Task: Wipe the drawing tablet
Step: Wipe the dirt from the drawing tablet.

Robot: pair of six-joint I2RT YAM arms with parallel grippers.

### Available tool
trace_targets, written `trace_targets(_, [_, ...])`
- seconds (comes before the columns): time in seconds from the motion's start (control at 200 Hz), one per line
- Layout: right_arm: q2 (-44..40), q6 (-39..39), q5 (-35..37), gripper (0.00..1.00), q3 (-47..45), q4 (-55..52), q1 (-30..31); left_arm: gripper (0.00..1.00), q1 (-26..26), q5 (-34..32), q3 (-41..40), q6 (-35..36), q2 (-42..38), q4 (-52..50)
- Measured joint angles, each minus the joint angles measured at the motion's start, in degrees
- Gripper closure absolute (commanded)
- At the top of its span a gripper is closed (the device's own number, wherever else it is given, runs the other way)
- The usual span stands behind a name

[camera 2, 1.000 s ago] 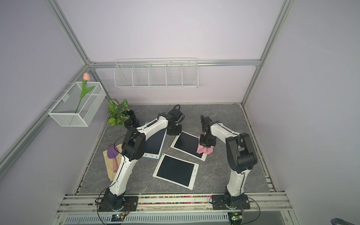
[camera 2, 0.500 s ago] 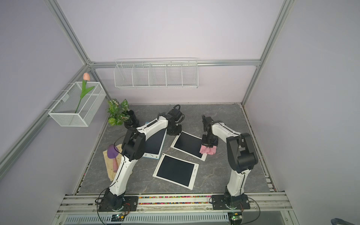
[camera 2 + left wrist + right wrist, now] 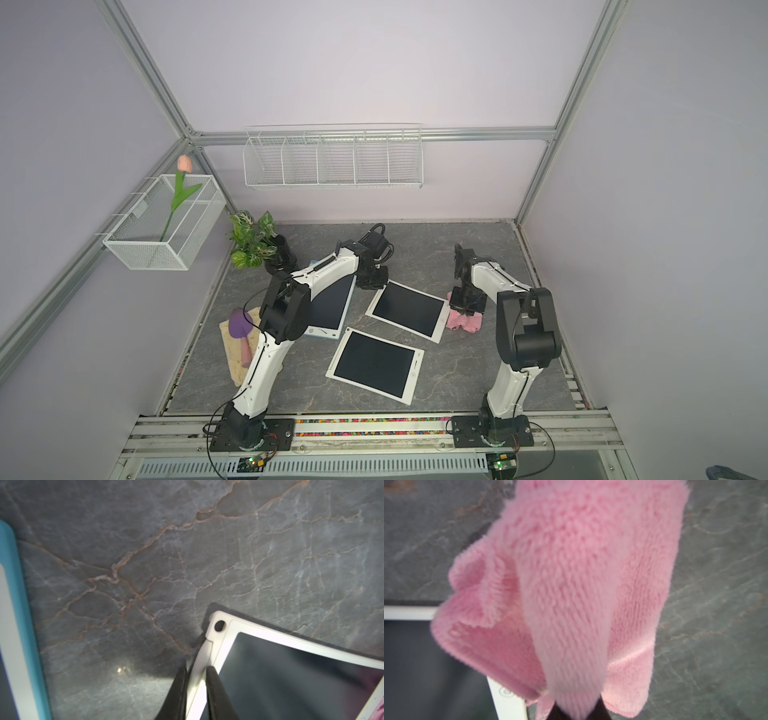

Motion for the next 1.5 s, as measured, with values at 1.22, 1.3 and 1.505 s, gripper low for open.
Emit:
trace_targets(1.22, [8.13,0.2,-4.7,0.93,6.62,2.51,3.1,0.8,-0.31,1.77,-0.31,0.0,0.0,0.83])
trace_targets(1.3, [8.28,-0.09,-3.85,0.93,6.78,2.75,3.72,0.8,-0.35,1.75,-0.37,-0.02,0.0,0.92])
trace_targets(1.505, [5.05,-0.07,-1.75,0.93,2.16,2.69,8.61,0.8,-0.22,1.6,-0.37,-0.13,0.0,0.68])
